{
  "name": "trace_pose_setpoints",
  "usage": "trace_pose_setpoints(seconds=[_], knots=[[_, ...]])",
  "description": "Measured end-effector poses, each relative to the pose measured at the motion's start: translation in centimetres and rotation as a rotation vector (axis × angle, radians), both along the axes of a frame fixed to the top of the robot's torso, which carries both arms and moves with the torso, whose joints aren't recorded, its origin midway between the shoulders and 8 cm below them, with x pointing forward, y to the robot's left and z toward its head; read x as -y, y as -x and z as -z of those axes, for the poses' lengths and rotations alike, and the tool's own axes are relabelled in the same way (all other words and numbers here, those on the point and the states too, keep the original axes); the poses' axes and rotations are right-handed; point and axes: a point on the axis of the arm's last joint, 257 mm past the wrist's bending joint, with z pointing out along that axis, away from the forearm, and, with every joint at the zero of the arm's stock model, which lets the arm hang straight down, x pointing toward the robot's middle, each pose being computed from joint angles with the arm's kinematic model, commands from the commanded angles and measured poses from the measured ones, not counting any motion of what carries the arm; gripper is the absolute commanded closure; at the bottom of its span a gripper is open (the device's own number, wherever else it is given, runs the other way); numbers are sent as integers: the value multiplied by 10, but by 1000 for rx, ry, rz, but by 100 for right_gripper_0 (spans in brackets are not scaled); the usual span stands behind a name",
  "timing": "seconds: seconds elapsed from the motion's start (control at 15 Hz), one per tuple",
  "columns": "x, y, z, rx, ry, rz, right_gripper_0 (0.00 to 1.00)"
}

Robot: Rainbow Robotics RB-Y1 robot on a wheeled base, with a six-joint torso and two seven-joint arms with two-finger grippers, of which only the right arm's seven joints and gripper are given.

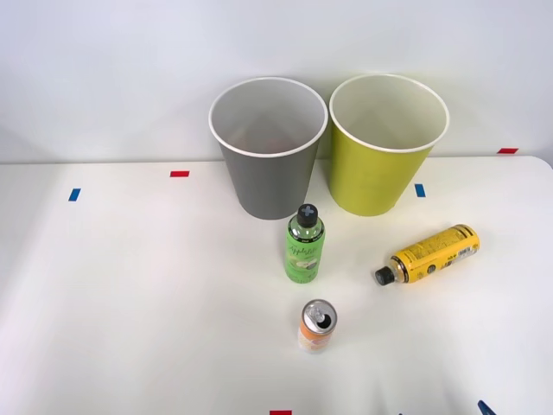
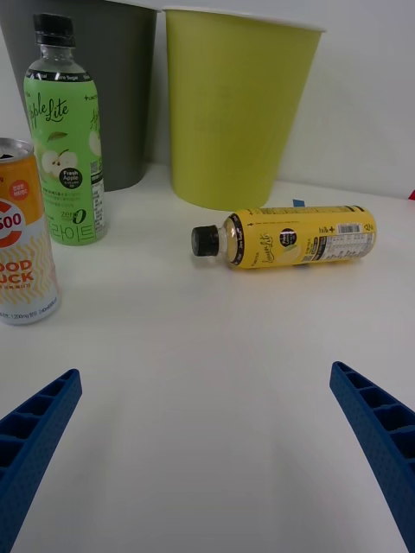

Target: Put cans in the gray bin, plastic bottles in the light green bin

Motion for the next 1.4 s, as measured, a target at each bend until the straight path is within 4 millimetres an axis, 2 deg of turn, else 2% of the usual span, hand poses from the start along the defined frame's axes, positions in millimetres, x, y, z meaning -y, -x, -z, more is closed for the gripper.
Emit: trace_pose_setpoints(seconds=[1.4], knots=[[0, 0, 0, 0, 0, 0, 0]])
